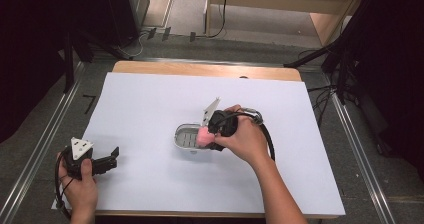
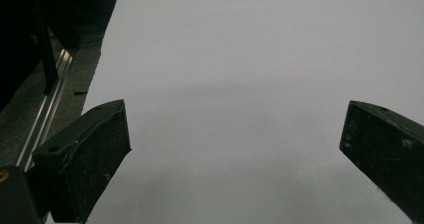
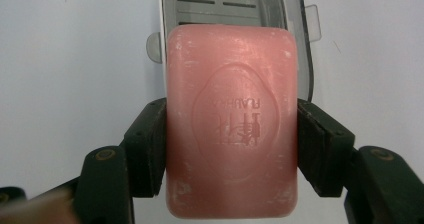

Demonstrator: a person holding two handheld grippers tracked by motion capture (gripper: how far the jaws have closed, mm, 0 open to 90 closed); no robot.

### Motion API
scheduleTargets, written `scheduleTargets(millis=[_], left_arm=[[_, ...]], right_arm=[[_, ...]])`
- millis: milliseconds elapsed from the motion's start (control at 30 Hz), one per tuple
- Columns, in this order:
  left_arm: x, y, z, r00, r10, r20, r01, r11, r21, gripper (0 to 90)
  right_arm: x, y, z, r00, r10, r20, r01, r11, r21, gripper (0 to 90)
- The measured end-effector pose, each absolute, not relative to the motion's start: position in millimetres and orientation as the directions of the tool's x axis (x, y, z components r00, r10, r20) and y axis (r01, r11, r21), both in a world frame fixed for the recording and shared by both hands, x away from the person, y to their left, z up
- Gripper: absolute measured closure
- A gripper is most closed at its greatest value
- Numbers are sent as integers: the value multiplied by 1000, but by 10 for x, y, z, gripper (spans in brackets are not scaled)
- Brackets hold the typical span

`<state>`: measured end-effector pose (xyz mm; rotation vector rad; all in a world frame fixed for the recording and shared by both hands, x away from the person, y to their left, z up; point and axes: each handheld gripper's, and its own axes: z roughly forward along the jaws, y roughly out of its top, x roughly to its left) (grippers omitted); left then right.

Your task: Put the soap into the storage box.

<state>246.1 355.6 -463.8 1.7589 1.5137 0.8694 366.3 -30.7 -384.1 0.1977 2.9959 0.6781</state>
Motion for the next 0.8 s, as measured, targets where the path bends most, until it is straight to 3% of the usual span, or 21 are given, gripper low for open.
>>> scheduleTargets(millis=[800], left_arm=[[2467, 3557, -4639, 117, 991, 64, 562, -119, 819, 1]], right_arm=[[3741, 119, -3863, -995, 100, -25, 80, 904, 420, 388]])
